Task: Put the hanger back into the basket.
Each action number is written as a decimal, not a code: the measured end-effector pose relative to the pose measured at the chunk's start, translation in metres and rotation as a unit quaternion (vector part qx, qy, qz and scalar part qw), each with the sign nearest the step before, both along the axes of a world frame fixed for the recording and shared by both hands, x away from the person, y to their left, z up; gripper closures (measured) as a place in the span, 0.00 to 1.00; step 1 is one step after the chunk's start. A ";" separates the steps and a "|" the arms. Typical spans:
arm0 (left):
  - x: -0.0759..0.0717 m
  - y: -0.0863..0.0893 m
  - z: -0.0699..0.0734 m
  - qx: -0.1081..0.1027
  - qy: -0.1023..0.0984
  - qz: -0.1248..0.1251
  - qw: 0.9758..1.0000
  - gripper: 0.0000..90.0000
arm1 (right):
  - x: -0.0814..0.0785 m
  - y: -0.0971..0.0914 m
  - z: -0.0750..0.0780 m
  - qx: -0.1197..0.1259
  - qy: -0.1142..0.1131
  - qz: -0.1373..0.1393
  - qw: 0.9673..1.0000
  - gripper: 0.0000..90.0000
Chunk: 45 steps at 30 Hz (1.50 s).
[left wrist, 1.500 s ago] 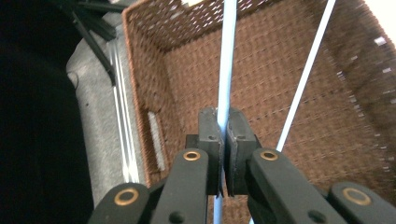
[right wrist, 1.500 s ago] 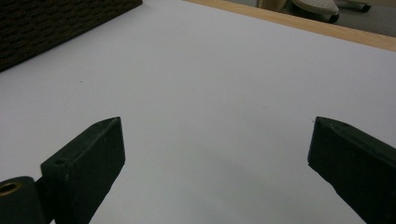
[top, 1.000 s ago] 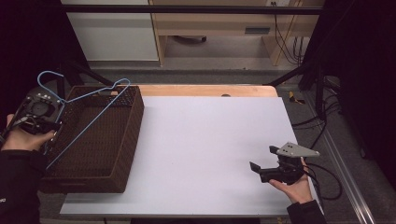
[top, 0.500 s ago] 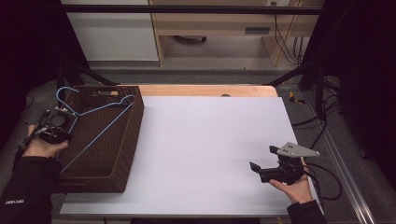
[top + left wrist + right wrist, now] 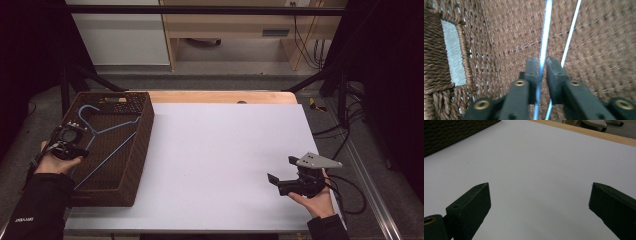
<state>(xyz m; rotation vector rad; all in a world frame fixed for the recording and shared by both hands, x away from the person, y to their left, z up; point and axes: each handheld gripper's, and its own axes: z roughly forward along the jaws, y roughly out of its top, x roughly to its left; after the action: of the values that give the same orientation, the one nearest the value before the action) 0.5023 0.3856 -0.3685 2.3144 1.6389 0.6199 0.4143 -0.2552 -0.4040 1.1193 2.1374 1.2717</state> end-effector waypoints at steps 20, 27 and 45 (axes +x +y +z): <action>-0.080 -0.049 0.032 -0.195 -0.230 -0.111 0.947 0.30 | -0.001 -0.002 0.003 0.018 -0.012 0.001 1.000 0.05; -0.096 -0.083 0.030 -0.230 -0.263 -0.161 0.923 0.19 | -0.002 -0.003 0.003 0.023 -0.015 0.000 1.000 0.05; -0.099 -0.132 -0.006 -0.248 -0.242 -0.231 0.909 0.08 | -0.004 -0.004 0.003 0.035 -0.027 0.003 0.999 0.04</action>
<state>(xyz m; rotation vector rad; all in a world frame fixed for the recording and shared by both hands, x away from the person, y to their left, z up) 0.4036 0.2531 -0.3740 1.8664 0.8517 0.5295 0.4105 -0.2597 -0.4006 1.0940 2.0737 1.3733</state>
